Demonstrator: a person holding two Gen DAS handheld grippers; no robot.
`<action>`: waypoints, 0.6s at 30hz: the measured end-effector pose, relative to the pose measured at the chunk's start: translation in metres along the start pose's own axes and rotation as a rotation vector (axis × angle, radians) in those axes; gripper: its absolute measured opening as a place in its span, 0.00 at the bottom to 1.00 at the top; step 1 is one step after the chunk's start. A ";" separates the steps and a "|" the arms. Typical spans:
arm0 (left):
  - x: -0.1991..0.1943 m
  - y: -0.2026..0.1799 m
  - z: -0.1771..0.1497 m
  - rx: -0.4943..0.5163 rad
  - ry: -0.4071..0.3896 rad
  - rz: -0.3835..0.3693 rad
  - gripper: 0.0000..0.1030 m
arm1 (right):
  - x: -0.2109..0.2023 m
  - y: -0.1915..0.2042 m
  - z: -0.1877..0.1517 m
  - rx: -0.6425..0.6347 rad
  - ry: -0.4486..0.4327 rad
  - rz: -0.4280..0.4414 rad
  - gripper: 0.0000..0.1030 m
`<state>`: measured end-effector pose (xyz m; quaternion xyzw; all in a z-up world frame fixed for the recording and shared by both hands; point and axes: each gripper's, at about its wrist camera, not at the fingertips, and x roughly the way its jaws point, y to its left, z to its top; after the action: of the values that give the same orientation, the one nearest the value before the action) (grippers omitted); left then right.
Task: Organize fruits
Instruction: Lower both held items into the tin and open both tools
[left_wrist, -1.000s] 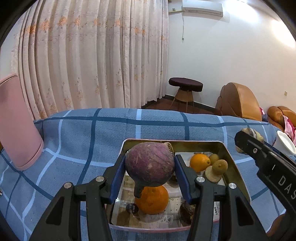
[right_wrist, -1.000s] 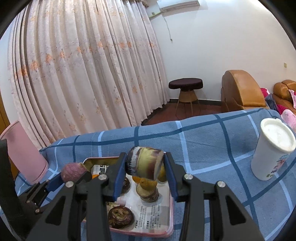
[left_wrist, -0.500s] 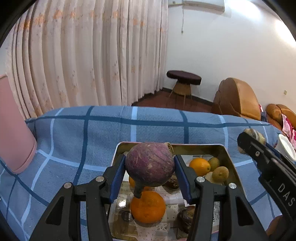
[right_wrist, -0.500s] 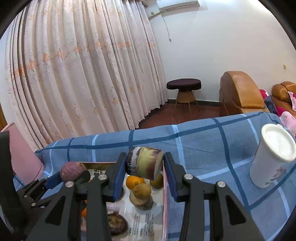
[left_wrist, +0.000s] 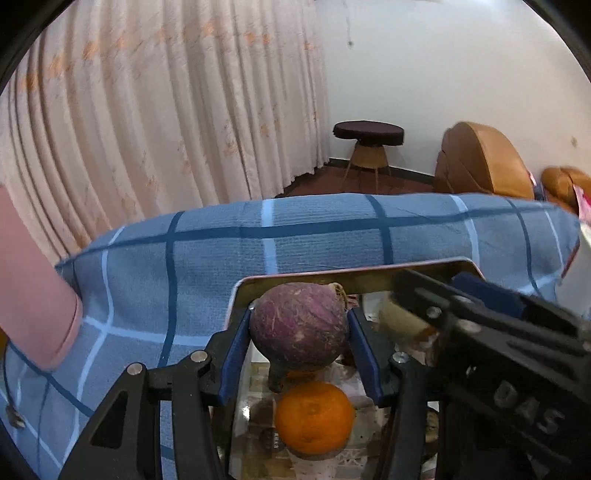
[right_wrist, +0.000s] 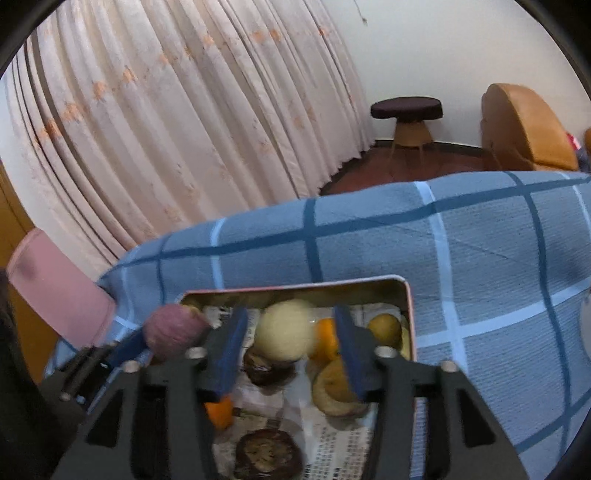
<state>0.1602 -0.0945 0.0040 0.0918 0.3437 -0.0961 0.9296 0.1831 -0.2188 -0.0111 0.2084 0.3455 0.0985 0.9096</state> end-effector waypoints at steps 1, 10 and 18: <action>0.001 -0.004 -0.002 0.017 0.015 -0.015 0.56 | -0.003 -0.003 -0.001 0.019 -0.010 0.023 0.75; 0.006 0.000 -0.010 -0.040 0.085 -0.062 0.72 | -0.028 -0.016 -0.010 0.063 -0.079 -0.015 0.74; 0.003 0.002 -0.015 -0.078 0.109 -0.087 0.72 | -0.034 -0.023 -0.019 0.048 -0.119 -0.182 0.84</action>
<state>0.1540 -0.0895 -0.0089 0.0455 0.4011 -0.1177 0.9073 0.1455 -0.2445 -0.0145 0.2033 0.3104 -0.0052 0.9286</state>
